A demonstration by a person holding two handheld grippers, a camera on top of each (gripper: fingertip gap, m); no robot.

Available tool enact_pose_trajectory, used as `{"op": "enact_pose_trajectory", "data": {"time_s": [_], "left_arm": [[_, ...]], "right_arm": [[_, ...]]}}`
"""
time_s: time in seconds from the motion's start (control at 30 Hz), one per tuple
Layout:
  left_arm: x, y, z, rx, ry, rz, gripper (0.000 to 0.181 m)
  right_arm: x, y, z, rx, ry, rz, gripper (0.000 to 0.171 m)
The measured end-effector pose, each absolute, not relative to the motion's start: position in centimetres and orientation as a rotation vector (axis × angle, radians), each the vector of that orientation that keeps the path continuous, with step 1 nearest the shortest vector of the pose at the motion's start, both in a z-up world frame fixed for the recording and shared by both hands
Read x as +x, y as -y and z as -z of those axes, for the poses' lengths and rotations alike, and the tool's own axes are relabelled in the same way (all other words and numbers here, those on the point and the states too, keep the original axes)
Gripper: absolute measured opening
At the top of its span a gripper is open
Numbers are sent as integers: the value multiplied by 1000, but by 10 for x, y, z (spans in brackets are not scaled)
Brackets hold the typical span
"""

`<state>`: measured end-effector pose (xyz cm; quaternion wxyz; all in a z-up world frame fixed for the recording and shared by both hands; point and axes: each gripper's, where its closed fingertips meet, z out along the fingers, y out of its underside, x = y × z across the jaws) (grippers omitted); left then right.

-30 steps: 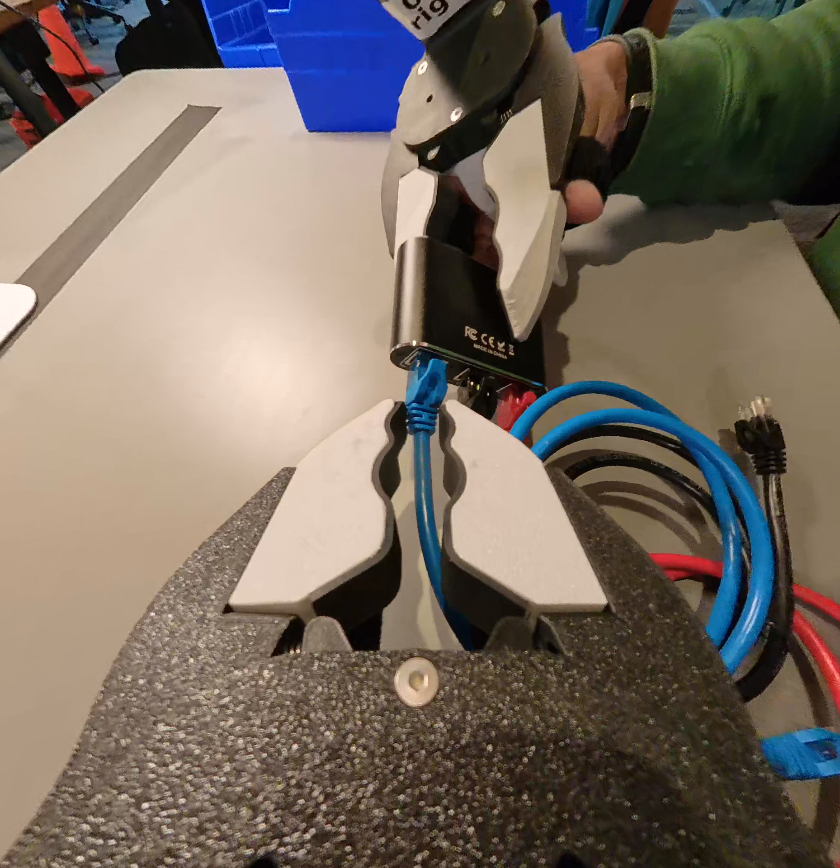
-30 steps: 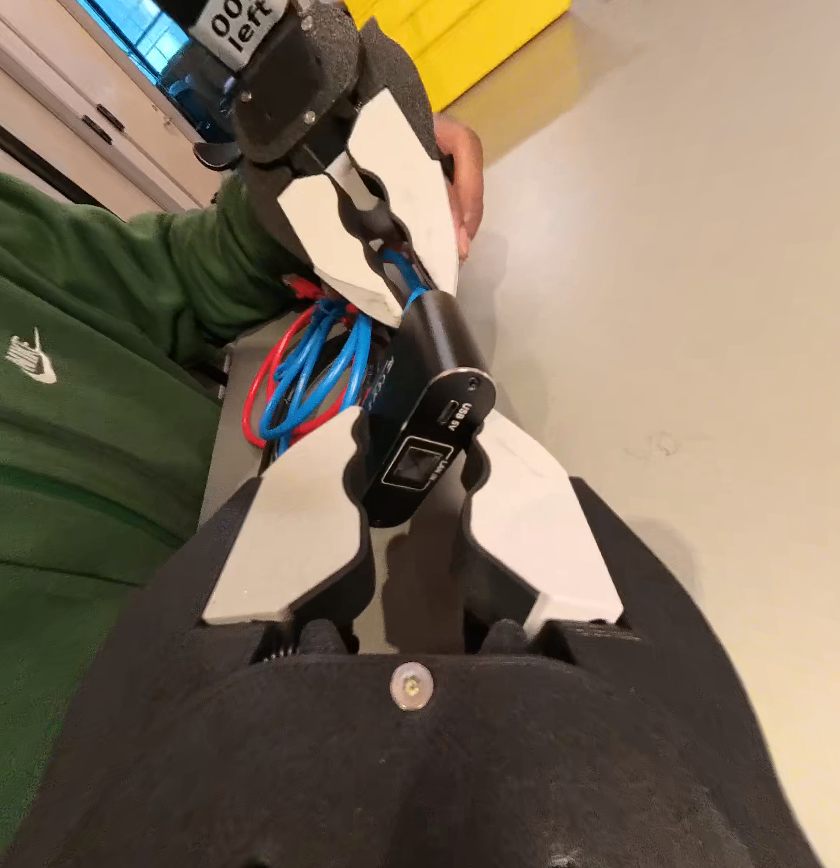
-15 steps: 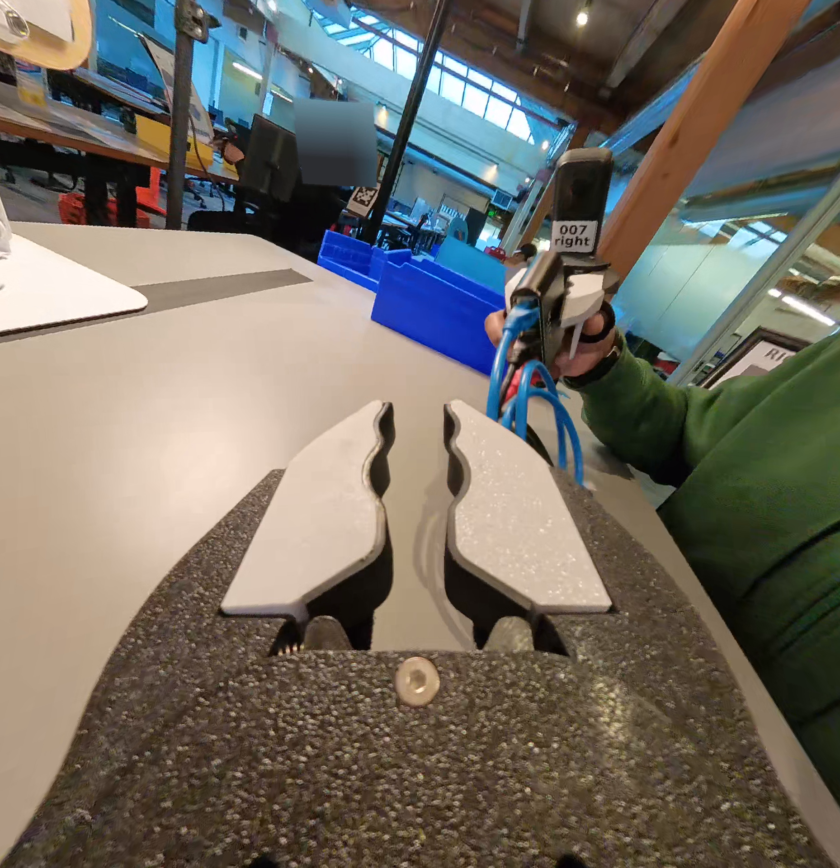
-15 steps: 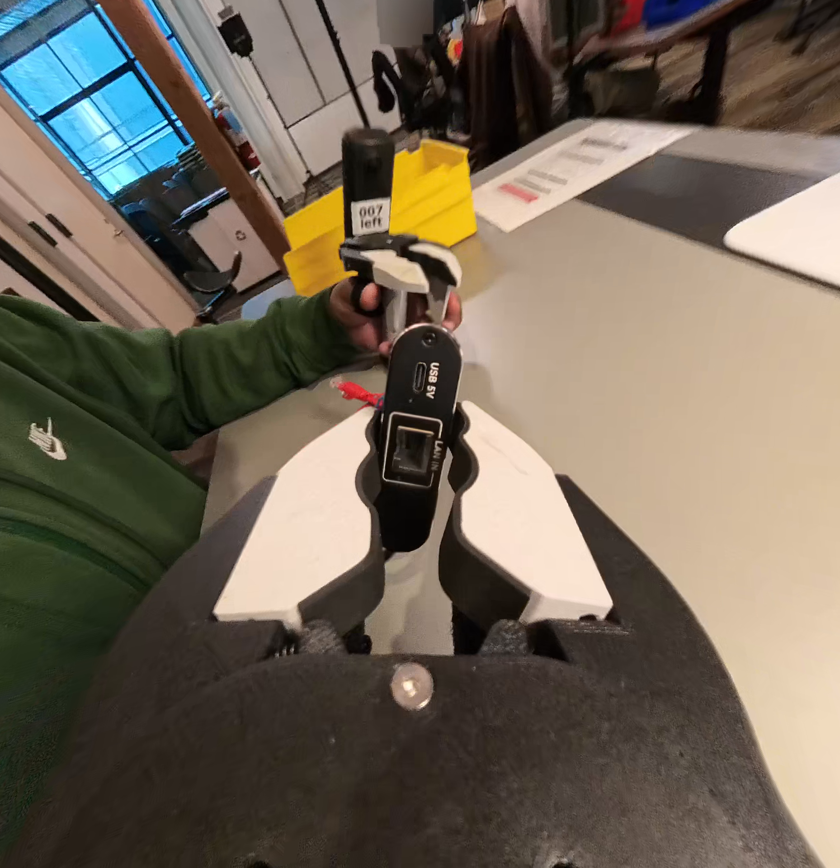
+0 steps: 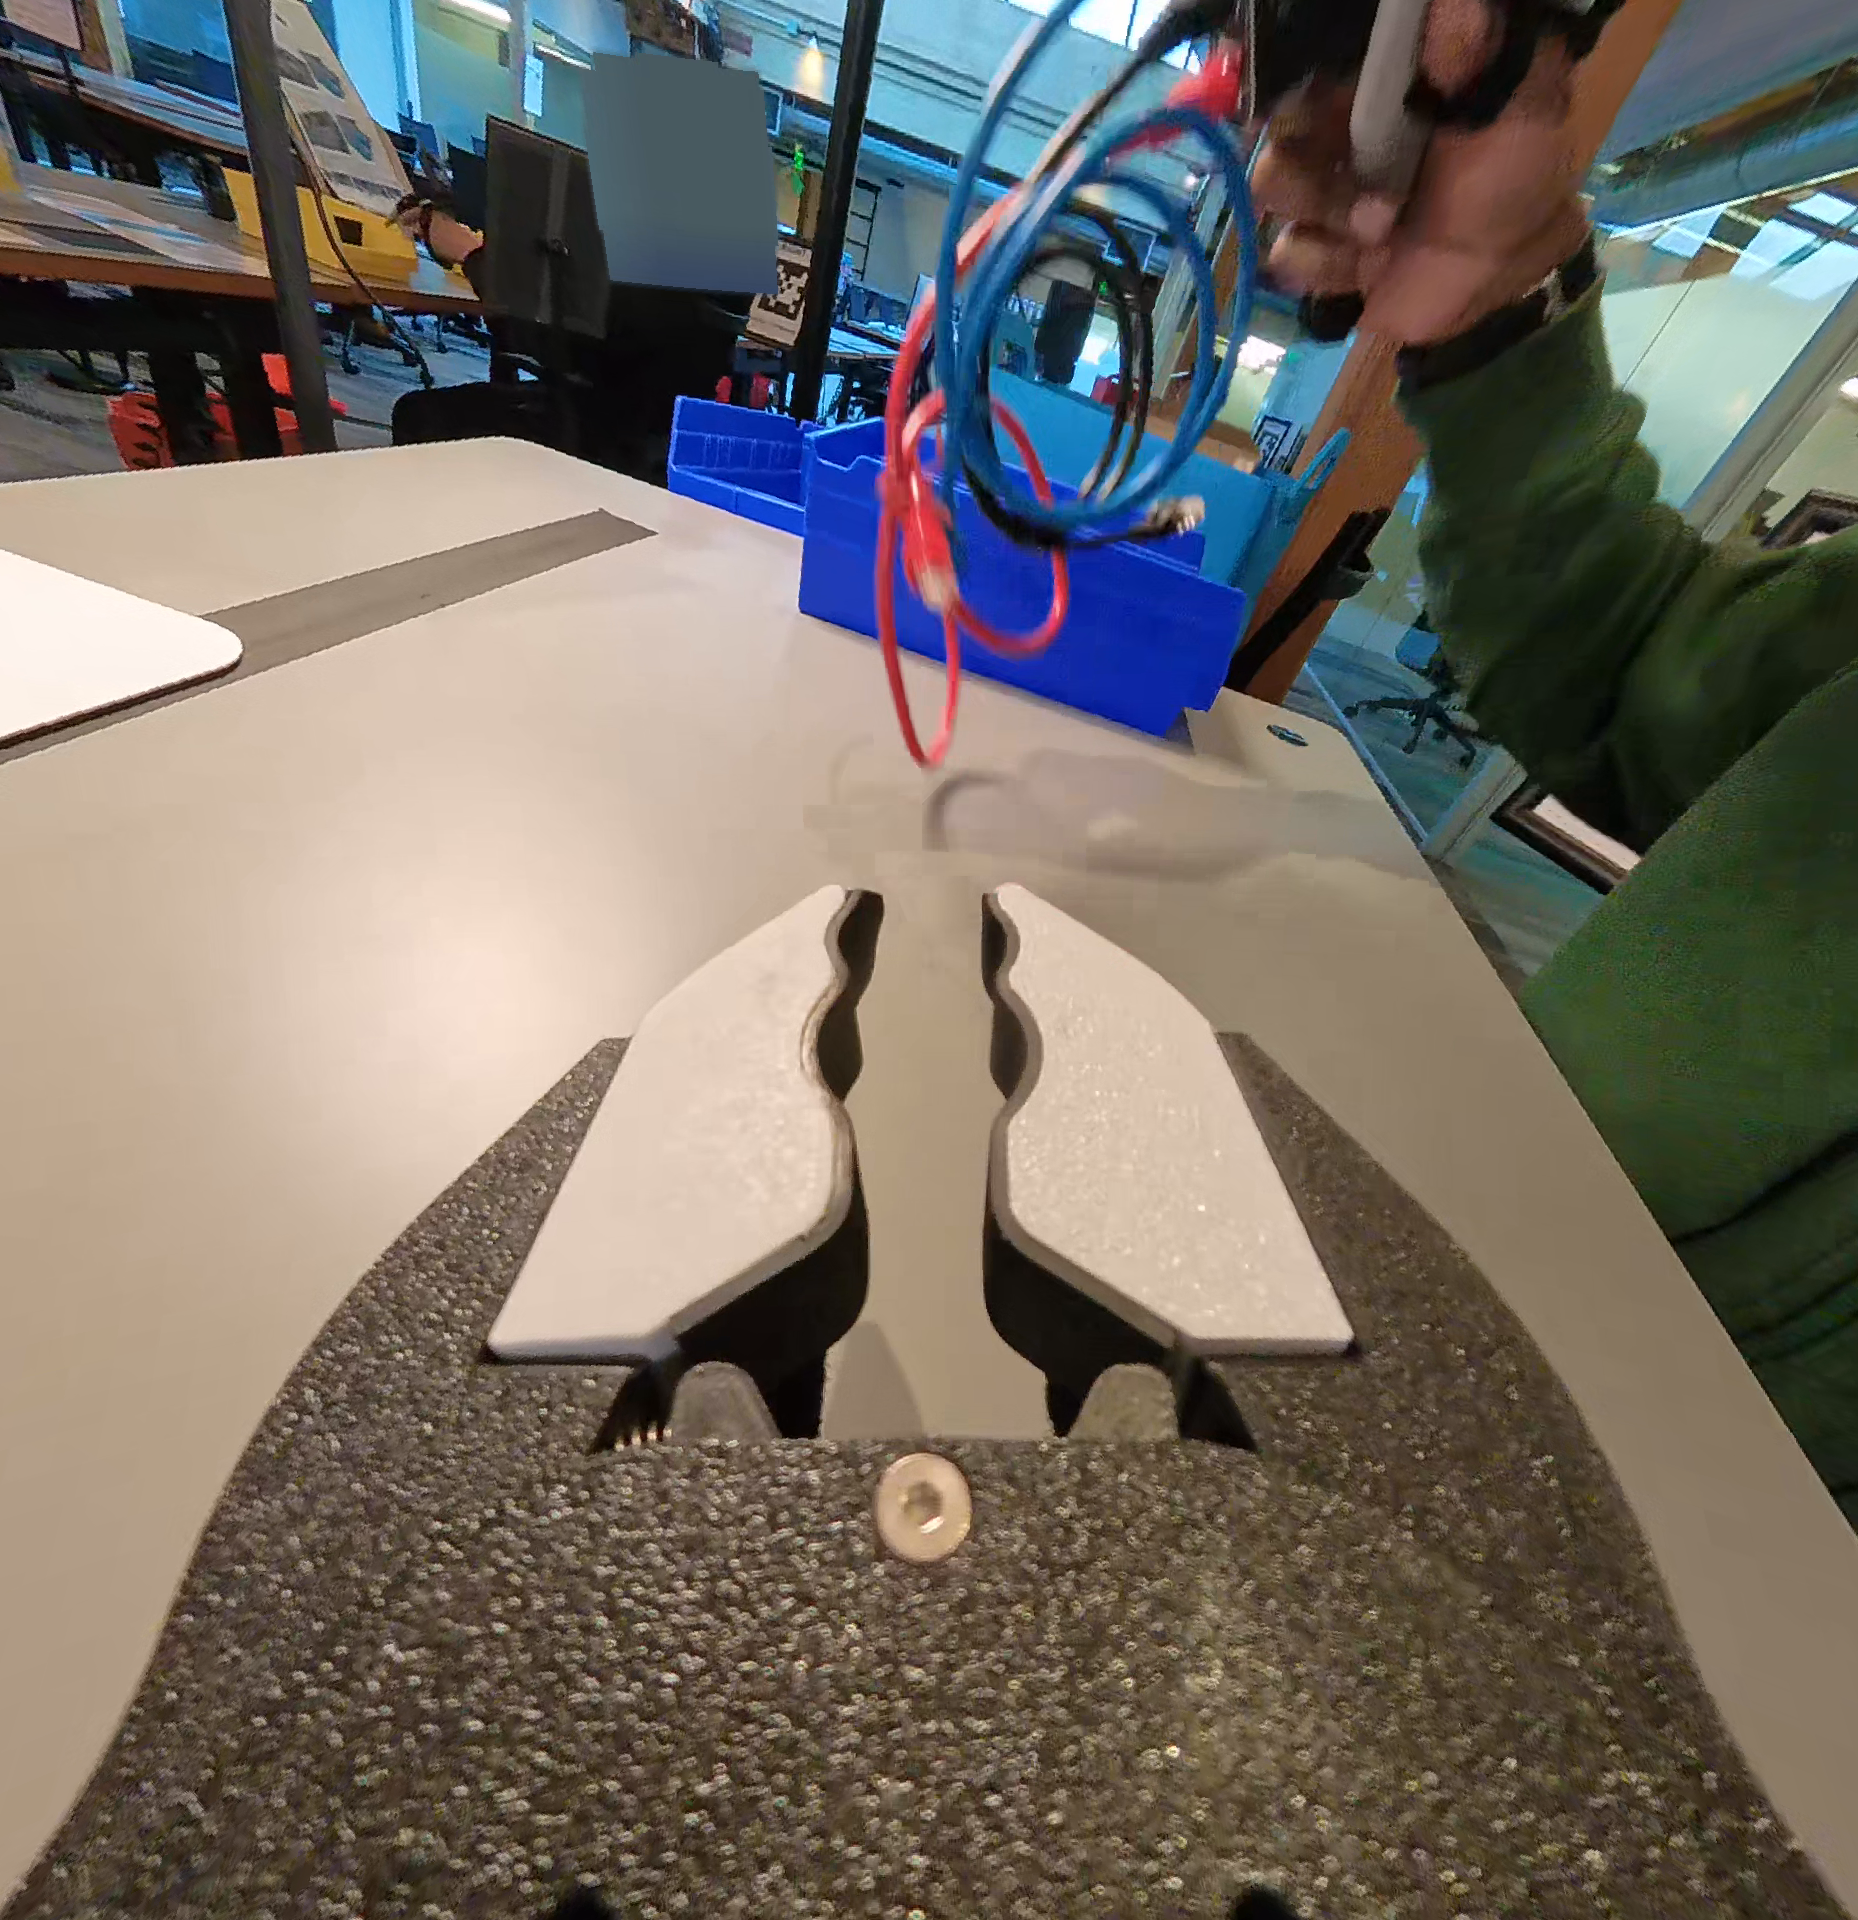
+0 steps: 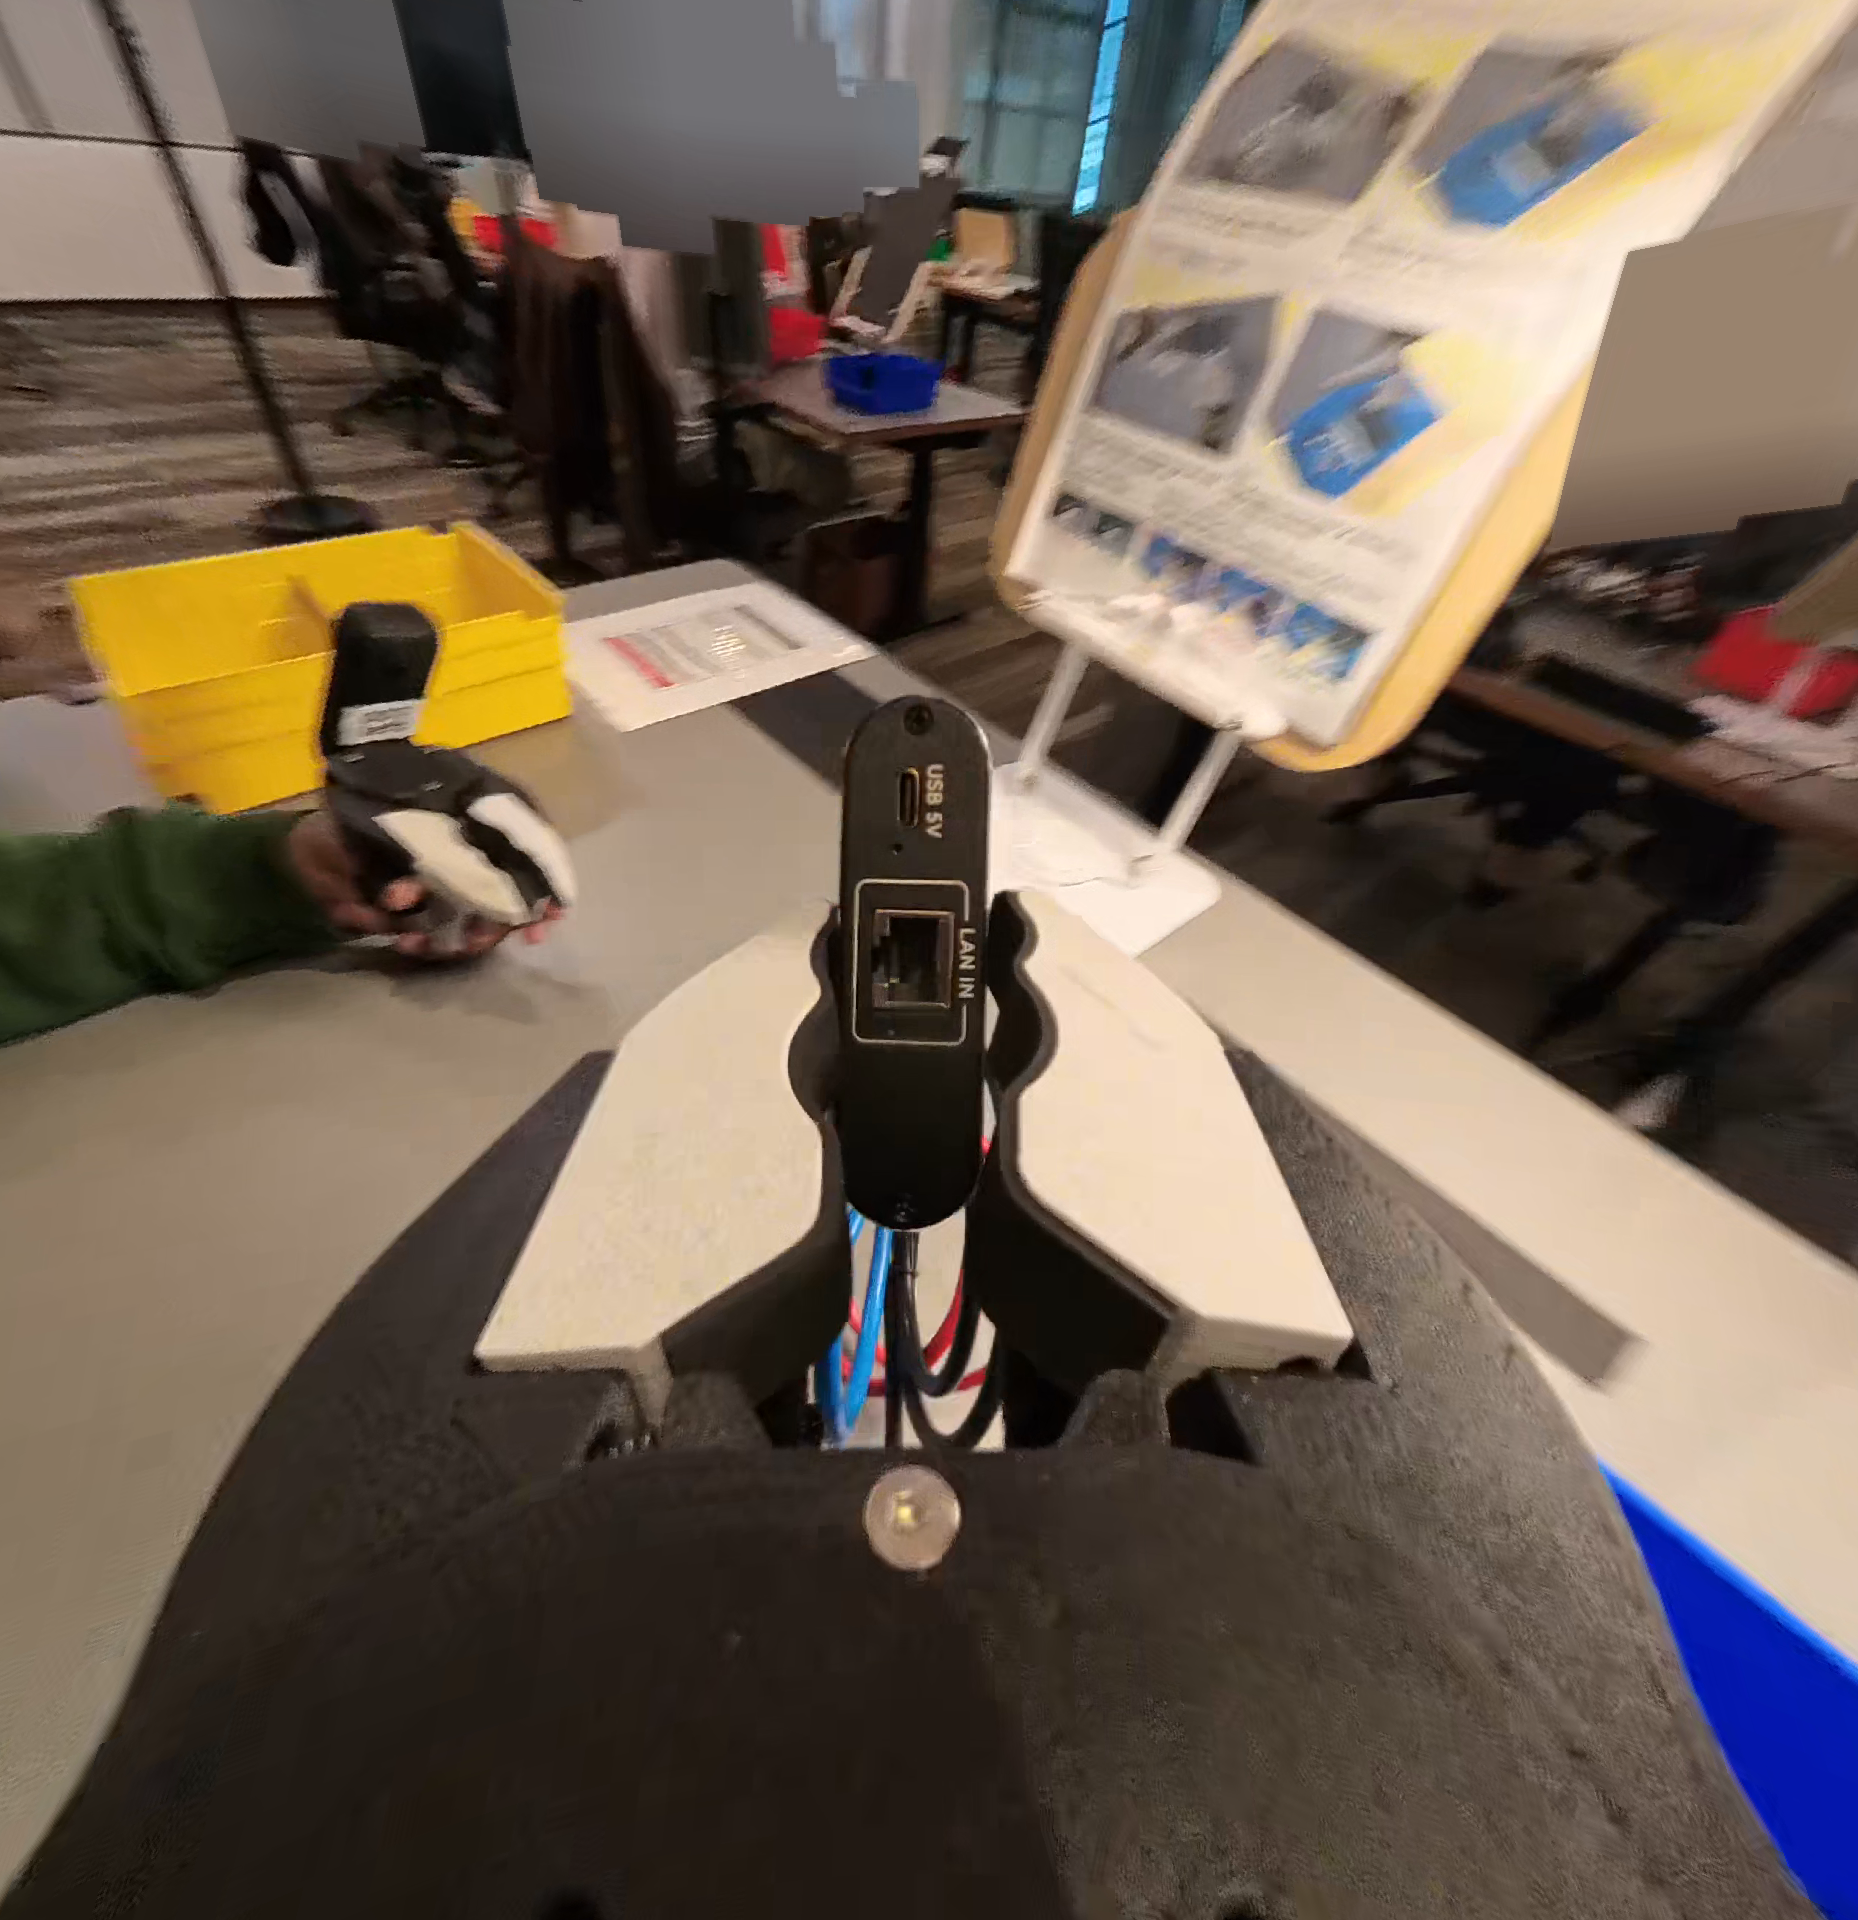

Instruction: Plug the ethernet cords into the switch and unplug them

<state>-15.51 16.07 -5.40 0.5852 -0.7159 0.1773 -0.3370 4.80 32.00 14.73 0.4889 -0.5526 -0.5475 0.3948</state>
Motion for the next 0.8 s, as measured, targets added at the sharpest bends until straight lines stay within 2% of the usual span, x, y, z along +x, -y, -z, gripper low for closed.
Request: {"op": "enact_pose_trajectory", "data": {"time_s": [0.17, 0.3, 0.4, 0.5, 0.63, 0.8], "left_arm": [[-151, -160, 57, -1687, -435, 774, 20], [-148, -160, 59, -1702, -456, 764, 20], [-145, -160, 60, -1712, -467, 764, 19], [-143, -160, 63, -1727, -484, 751, 19], [-139, -161, 66, -1748, -507, 730, 19], [-137, -160, 68, -1761, -530, 706, 19]], "right_arm": [[122, -372, -216, -1321, 1110, -722, 25], [181, -408, -232, -1350, 945, -577, 25], [215, -441, -198, -1464, 846, -530, 26], [235, -471, -135, -1647, 830, -500, 25], [241, -497, -54, -1857, 899, -445, 26], [240, -525, 9, -2012, 988, -304, 27]]}}
